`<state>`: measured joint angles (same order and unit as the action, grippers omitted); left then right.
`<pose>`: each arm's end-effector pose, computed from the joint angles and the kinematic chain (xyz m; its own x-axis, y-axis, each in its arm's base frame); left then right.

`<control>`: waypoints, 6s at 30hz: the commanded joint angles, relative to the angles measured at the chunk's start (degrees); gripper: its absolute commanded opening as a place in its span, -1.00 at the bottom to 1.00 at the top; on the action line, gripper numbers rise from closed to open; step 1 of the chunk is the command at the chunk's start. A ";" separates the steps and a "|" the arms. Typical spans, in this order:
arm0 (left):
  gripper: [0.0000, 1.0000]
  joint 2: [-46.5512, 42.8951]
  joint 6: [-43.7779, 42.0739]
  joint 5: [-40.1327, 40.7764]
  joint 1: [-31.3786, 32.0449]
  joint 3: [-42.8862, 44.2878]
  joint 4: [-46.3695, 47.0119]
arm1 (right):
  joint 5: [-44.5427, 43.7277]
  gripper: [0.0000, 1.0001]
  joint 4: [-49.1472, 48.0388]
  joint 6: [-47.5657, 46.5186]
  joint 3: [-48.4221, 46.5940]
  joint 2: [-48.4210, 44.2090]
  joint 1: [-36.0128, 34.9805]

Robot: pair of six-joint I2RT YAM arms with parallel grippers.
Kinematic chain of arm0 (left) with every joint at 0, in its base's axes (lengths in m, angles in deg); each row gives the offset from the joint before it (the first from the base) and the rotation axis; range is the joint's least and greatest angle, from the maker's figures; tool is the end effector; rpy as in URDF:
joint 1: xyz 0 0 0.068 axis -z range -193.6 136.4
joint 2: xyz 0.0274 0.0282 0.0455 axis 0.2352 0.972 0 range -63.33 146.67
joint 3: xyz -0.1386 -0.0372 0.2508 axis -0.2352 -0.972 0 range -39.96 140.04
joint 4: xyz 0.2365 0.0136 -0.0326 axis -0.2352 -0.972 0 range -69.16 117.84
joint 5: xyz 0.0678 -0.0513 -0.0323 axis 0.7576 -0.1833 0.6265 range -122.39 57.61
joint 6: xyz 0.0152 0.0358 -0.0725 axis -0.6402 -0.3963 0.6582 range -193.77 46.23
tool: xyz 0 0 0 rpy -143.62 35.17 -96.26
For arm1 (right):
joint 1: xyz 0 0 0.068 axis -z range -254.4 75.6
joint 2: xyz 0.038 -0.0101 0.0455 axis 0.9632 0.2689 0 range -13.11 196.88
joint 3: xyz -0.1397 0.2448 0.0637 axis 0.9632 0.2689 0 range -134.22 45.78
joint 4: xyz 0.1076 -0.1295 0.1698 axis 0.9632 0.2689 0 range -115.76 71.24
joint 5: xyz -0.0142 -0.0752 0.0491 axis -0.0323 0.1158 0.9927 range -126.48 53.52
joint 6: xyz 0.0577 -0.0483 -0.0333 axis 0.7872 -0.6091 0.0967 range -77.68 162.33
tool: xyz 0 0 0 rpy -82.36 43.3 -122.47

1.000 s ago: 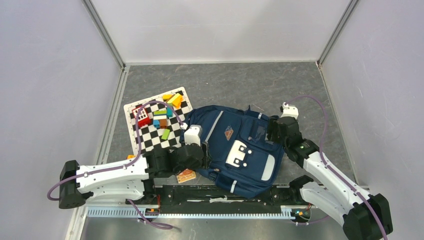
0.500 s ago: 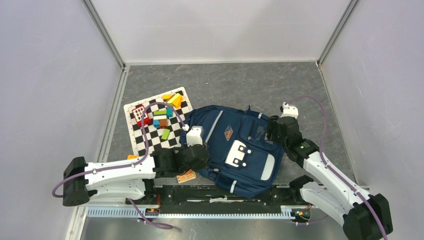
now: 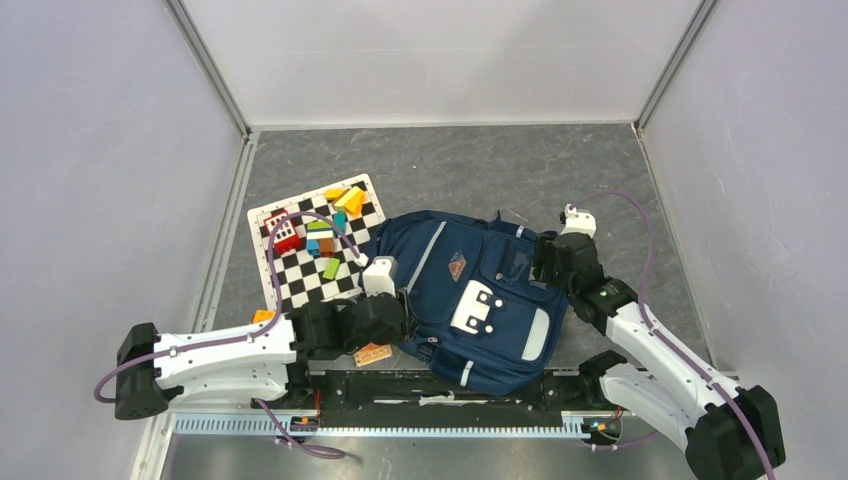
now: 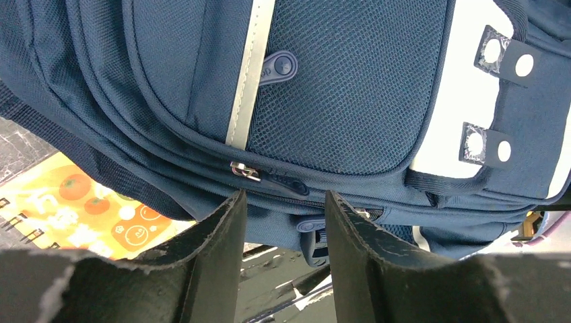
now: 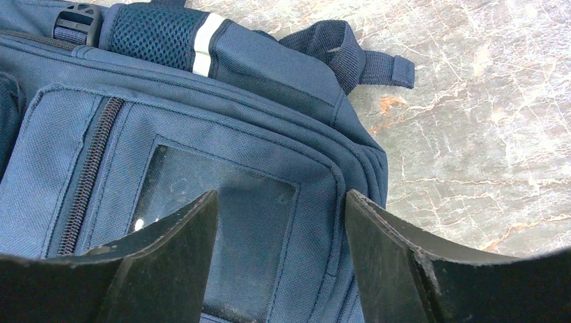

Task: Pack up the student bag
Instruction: Unzip the student bag at the center of the board.

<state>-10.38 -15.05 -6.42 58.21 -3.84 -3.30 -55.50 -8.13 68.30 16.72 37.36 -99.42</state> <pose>0.0837 -0.1541 0.2282 -0.7721 -0.1116 -0.6256 0.1978 0.8934 -0.4034 0.1721 0.0546 0.2159 -0.5877 0.1826 -0.7882 0.0968 0.9831 0.1555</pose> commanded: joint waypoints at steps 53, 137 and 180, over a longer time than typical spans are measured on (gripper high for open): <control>-0.96 0.28 -3.89 4.74 -4.80 2.47 -1.12 | 17.01 0.69 -15.26 -25.46 -6.35 -2.77 -19.72; -0.96 15.56 -44.92 -17.42 -39.95 17.54 9.40 | 5.84 -1.00 -19.01 -38.28 -6.37 16.17 -50.75; 0.99 32.97 -48.43 -17.35 -42.89 37.07 3.55 | -11.72 -1.00 -21.29 -27.95 -2.49 11.42 -47.89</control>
<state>34.05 -74.37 -35.03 15.28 34.96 7.15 -59.13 -30.10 34.21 13.36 49.63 -150.30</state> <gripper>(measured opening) 0.988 0.025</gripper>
